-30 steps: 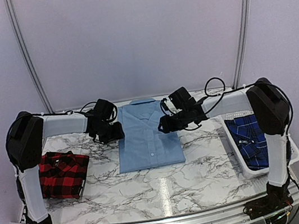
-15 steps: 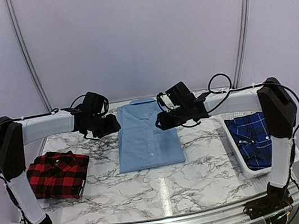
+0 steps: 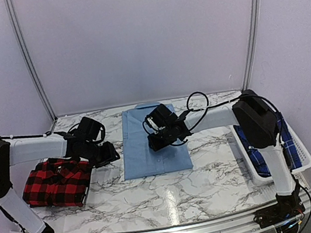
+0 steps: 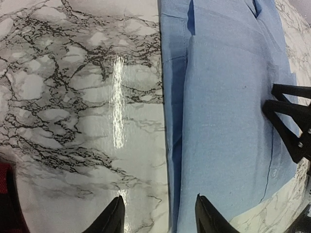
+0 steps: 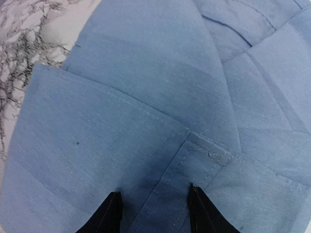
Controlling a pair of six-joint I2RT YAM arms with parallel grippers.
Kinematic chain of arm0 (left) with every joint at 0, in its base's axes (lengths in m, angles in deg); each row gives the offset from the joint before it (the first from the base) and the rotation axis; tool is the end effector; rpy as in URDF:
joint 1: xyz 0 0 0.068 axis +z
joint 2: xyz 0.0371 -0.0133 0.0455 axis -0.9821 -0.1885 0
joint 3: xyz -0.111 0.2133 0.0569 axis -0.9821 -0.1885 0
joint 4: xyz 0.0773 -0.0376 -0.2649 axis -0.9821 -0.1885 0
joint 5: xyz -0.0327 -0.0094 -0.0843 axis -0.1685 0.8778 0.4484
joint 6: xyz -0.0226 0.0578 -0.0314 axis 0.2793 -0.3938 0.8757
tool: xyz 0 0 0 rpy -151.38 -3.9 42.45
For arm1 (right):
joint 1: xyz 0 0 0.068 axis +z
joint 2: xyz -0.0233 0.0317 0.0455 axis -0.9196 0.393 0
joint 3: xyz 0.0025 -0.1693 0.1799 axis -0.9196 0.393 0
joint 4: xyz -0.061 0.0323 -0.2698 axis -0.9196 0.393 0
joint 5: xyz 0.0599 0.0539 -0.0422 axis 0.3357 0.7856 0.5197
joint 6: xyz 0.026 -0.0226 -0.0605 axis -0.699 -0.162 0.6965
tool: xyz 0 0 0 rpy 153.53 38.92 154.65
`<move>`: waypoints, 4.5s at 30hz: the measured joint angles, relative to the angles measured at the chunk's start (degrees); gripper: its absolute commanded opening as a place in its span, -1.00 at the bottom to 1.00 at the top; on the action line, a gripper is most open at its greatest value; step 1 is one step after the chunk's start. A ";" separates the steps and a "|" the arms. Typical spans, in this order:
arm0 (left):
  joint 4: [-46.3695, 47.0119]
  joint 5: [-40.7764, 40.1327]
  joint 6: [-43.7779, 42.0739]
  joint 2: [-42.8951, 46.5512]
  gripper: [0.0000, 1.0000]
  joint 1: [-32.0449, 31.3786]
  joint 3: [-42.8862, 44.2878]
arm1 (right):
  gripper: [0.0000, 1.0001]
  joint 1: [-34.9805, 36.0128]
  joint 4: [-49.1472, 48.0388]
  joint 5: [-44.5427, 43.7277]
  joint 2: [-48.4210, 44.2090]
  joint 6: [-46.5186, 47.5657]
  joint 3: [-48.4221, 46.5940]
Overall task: Fold and stack the long sleeve shirts
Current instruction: Smooth out the 2/3-rectangle-folded shirt at the center of the board, then pick up the 2/3-rectangle-folded shirt from the center of the board.
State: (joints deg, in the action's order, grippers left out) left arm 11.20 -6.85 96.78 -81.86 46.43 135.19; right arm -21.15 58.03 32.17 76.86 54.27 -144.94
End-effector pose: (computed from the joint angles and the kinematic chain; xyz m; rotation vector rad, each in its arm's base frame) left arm 0.3064 -0.2022 0.1299 -0.0519 2.5798 -0.5904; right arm 0.3506 0.3548 0.1116 -0.5605 2.4016 0.4341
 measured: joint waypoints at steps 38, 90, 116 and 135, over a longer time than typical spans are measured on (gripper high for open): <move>2.93 5.33 4.39 4.17 -0.06 -6.34 -8.70 | -0.10 0.83 1.81 -2.16 -26.25 -8.35 37.29; 7.98 9.99 6.08 0.72 -0.43 -6.29 -11.13 | -0.45 -6.47 -17.88 18.25 -35.69 -19.74 54.97; 9.66 12.41 5.86 -1.95 -1.00 -6.19 -10.01 | -1.00 -6.38 -19.93 17.68 -31.56 -17.55 52.72; 5.53 8.61 6.93 11.39 -1.00 -12.55 -13.62 | -1.00 1.40 -13.77 9.92 -43.28 -18.69 56.48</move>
State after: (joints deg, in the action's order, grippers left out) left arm 16.73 1.76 103.71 -70.47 33.88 121.57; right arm -19.75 44.26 42.09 33.59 35.59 -88.47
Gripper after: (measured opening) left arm 0.007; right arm 0.002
